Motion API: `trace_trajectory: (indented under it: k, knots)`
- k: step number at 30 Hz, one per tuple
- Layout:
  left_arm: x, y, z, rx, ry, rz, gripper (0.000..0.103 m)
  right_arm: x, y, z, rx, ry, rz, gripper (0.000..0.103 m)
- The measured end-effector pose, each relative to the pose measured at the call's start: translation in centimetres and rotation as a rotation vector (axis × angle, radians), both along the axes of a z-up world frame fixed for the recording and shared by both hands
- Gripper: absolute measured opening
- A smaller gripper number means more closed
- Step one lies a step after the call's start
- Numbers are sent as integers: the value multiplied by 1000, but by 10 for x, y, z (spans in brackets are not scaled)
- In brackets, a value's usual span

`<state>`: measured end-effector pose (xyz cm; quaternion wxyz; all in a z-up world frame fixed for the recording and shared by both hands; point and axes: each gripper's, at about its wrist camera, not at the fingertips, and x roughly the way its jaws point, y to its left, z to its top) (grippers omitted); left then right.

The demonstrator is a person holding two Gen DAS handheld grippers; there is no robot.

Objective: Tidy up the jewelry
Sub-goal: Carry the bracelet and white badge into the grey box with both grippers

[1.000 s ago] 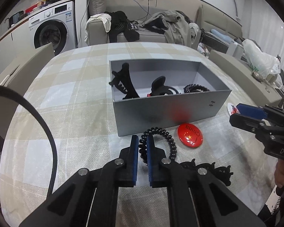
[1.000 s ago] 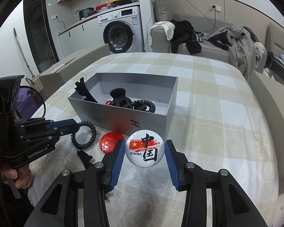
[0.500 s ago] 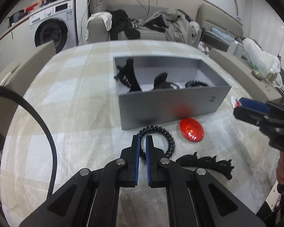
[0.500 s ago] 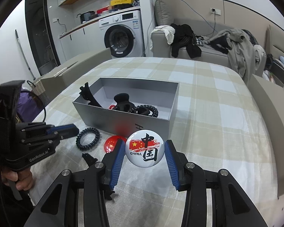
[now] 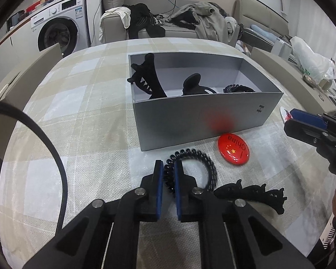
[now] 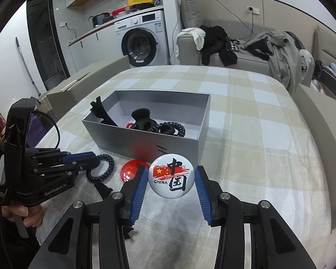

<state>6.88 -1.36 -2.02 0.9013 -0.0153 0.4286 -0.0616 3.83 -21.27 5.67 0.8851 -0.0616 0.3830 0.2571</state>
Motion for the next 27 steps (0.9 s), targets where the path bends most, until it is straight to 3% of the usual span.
trace_trajectory:
  k: [8, 17, 27]
  knots:
    - [-10, 1, 10, -3, -56, -2, 4, -3, 0, 6, 9, -18, 1, 42]
    - [-26, 6, 45, -44, -198, 4, 4, -9, 1, 23, 85, -76, 14, 42]
    - [-7, 12, 63, -46, -282, 48, 4, 13, 5, 30, 150, -83, -24, 42]
